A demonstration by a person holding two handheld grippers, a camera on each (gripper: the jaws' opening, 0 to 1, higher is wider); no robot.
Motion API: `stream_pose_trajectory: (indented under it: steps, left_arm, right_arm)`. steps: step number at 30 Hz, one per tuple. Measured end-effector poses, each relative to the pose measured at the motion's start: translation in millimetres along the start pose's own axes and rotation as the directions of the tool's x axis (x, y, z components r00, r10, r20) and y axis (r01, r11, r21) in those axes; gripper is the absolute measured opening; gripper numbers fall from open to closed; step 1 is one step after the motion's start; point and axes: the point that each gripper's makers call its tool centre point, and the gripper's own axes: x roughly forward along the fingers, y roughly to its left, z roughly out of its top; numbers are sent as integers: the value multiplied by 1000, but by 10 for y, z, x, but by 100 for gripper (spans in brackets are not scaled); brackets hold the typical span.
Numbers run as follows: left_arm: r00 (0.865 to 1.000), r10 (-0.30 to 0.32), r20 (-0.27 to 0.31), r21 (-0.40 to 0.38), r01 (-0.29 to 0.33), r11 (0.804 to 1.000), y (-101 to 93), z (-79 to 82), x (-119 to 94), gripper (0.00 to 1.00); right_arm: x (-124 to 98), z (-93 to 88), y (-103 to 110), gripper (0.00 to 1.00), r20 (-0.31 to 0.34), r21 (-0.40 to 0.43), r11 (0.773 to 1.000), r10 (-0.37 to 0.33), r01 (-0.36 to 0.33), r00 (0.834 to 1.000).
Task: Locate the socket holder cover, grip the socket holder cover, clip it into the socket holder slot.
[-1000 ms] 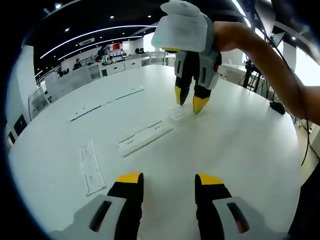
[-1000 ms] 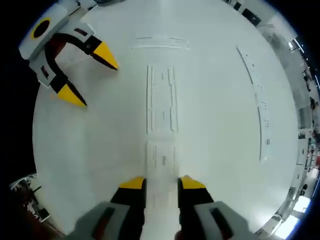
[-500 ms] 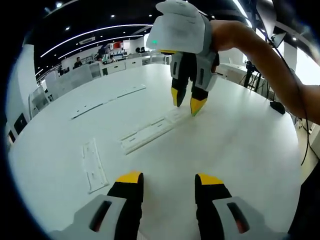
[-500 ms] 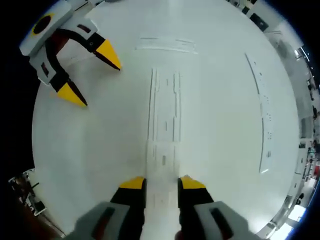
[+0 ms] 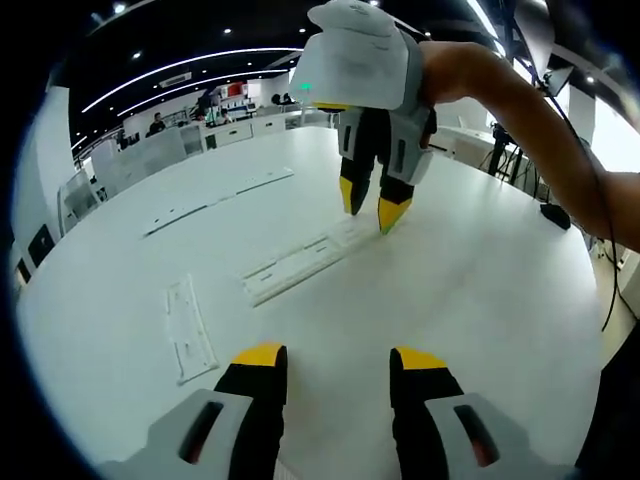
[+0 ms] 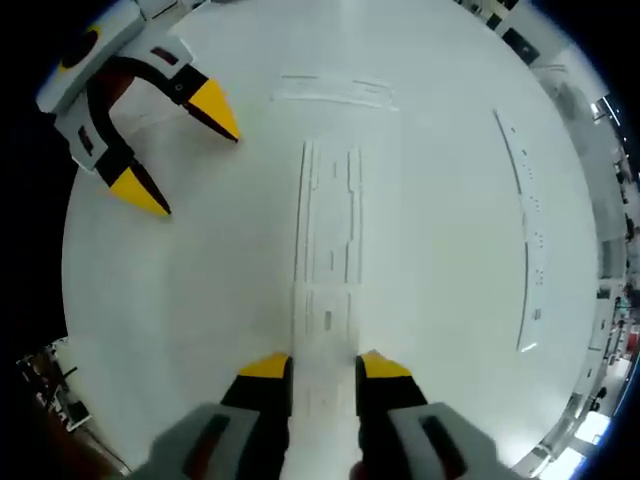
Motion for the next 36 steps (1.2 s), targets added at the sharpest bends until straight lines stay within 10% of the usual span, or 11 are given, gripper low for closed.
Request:
stream_pose_trajectory:
  steps: [36]
  left_arm:
    - [1000, 1, 5, -14, -1, 1000, -34, -12, -17, 41]
  right_arm:
    - [40, -3, -25, 28, 68, 80, 995, 51, -57, 996]
